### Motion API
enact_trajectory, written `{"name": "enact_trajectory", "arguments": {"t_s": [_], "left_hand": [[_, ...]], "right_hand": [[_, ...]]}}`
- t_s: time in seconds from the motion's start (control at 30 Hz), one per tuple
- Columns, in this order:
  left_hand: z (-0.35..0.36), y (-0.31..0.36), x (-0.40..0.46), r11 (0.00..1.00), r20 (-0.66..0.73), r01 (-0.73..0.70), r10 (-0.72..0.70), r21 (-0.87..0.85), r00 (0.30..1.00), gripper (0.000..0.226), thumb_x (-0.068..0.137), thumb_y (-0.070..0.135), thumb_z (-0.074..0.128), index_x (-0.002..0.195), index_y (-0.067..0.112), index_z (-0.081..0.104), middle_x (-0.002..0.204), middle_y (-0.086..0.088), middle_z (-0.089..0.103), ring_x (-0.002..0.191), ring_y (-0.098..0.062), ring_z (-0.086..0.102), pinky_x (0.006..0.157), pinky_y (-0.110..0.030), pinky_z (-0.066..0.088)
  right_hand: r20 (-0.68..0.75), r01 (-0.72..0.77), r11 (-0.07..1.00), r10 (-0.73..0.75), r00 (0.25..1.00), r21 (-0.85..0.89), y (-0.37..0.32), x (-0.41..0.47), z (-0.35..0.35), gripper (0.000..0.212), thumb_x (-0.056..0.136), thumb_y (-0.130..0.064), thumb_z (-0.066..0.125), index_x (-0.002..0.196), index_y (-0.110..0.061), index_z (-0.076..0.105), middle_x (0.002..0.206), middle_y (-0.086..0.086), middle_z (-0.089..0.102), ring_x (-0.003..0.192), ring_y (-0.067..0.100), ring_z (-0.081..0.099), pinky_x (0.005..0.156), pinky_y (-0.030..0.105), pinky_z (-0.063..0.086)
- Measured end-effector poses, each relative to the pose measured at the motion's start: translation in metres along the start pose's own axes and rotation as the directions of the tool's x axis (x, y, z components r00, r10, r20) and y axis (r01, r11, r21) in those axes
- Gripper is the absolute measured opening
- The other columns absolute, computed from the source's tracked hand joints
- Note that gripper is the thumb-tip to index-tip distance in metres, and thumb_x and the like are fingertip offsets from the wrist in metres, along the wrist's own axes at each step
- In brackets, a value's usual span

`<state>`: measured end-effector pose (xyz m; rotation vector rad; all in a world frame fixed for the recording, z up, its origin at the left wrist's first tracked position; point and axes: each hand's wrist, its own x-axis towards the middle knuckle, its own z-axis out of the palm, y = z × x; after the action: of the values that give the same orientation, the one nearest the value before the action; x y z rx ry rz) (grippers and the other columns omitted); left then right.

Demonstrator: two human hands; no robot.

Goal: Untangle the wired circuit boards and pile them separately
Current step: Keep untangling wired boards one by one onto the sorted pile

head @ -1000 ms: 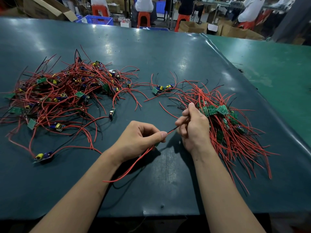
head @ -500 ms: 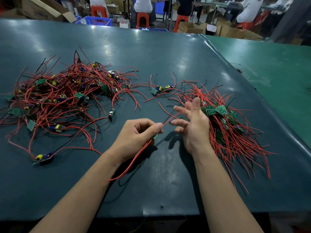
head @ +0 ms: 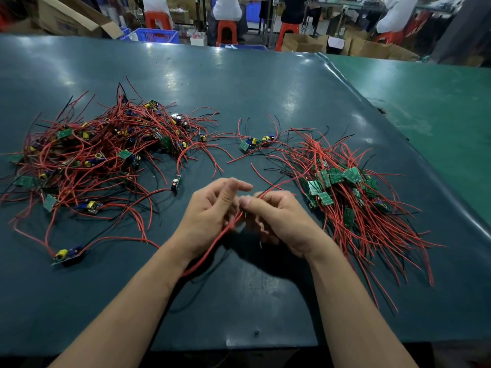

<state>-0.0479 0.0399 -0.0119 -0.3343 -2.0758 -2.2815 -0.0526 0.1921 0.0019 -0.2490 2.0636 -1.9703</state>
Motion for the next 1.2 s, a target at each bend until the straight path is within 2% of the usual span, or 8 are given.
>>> {"name": "enact_trajectory", "arguments": {"t_s": [0.17, 0.3, 0.43, 0.57, 0.7, 0.8, 1.0, 1.2], "left_hand": [[-0.013, 0.009, 0.015, 0.939, -0.386, 0.080, -0.215, -0.335, 0.897, 0.064, 0.094, 0.064, 0.028, 0.086, 0.012, 0.066, 0.053, 0.002, 0.054, 0.043, -0.010, 0.044, 0.043, -0.018, 0.032], [-0.031, 0.011, 0.015, 0.874, -0.453, 0.013, -0.265, -0.486, 0.851, 0.066, 0.100, 0.062, 0.023, 0.088, 0.011, 0.064, 0.055, 0.002, 0.053, 0.044, -0.011, 0.042, 0.044, -0.019, 0.034], [-0.024, 0.005, 0.012, 0.999, -0.522, -0.011, 0.026, 0.031, 0.852, 0.043, 0.101, 0.044, 0.043, 0.080, 0.015, 0.066, 0.055, 0.005, 0.055, 0.047, -0.010, 0.047, 0.045, -0.021, 0.037], [-0.027, -0.007, 0.007, 0.535, -0.240, -0.111, 0.544, 0.837, 0.804, 0.015, 0.089, 0.025, 0.060, 0.087, 0.013, 0.068, 0.082, 0.004, 0.062, 0.081, -0.021, 0.054, 0.078, -0.030, 0.041], [-0.033, -0.013, 0.011, 0.347, -0.334, 0.220, 0.315, 0.912, 0.888, 0.040, 0.089, 0.027, 0.062, 0.127, 0.013, 0.060, 0.134, -0.010, 0.052, 0.126, -0.032, 0.040, 0.102, -0.043, 0.030], [-0.034, -0.014, 0.013, 0.272, -0.353, 0.296, 0.191, 0.916, 0.916, 0.035, 0.092, 0.023, 0.057, 0.125, 0.012, 0.062, 0.147, -0.012, 0.044, 0.131, -0.033, 0.039, 0.105, -0.043, 0.027], [-0.034, -0.003, 0.005, 0.567, -0.361, 0.082, 0.400, 0.820, 0.843, 0.034, 0.082, -0.007, 0.063, 0.115, 0.002, 0.065, 0.112, -0.014, 0.063, 0.103, -0.032, 0.061, 0.095, -0.037, 0.044], [-0.020, 0.004, -0.001, 0.382, 0.008, -0.461, 0.763, 0.801, 0.646, 0.043, 0.084, -0.012, 0.063, 0.124, 0.000, 0.057, 0.120, -0.014, 0.063, 0.112, -0.027, 0.061, 0.103, -0.031, 0.045]], "right_hand": [[-0.616, 0.382, 0.910, -0.210, 0.759, 0.161, -0.006, 0.007, -0.008, 0.034, 0.095, -0.035, 0.062, 0.067, -0.016, 0.064, 0.058, 0.000, 0.062, 0.035, 0.010, 0.045, 0.035, 0.016, 0.030], [-0.846, 0.423, 0.861, 0.016, 0.533, 0.283, -0.003, 0.011, -0.020, 0.035, 0.098, -0.039, 0.056, 0.080, -0.010, 0.063, 0.067, 0.004, 0.069, 0.034, 0.011, 0.049, 0.030, 0.017, 0.033], [-0.740, 0.285, 0.894, 0.072, 0.669, 0.346, 0.002, 0.016, -0.011, 0.034, 0.101, -0.031, 0.053, 0.082, -0.005, 0.065, 0.064, 0.005, 0.071, 0.034, 0.010, 0.052, 0.030, 0.017, 0.035], [-0.644, 0.221, 0.969, -0.098, 0.759, 0.113, 0.005, 0.012, 0.003, 0.029, 0.101, -0.029, 0.053, 0.082, -0.012, 0.067, 0.067, 0.001, 0.069, 0.038, 0.010, 0.054, 0.033, 0.018, 0.036], [-0.600, 0.150, 0.988, -0.133, 0.789, -0.022, 0.007, 0.012, 0.007, 0.021, 0.099, -0.026, 0.056, 0.084, -0.016, 0.067, 0.073, -0.002, 0.068, 0.040, 0.008, 0.055, 0.033, 0.020, 0.037], [-0.599, 0.123, 0.992, -0.121, 0.792, -0.038, 0.008, 0.013, 0.005, 0.019, 0.099, -0.022, 0.055, 0.084, -0.018, 0.067, 0.075, -0.004, 0.067, 0.042, 0.007, 0.055, 0.035, 0.020, 0.038], [-0.588, 0.096, 0.993, -0.114, 0.801, -0.061, 0.008, 0.012, 0.005, 0.019, 0.098, -0.023, 0.055, 0.085, -0.018, 0.068, 0.075, -0.003, 0.069, 0.045, 0.008, 0.056, 0.038, 0.023, 0.041], [-0.220, 0.133, 0.947, -0.069, 0.973, 0.291, 0.001, 0.008, 0.013, 0.018, 0.091, -0.025, 0.066, 0.102, -0.012, 0.068, 0.080, -0.002, 0.071, 0.050, 0.011, 0.060, 0.037, 0.021, 0.043]]}}
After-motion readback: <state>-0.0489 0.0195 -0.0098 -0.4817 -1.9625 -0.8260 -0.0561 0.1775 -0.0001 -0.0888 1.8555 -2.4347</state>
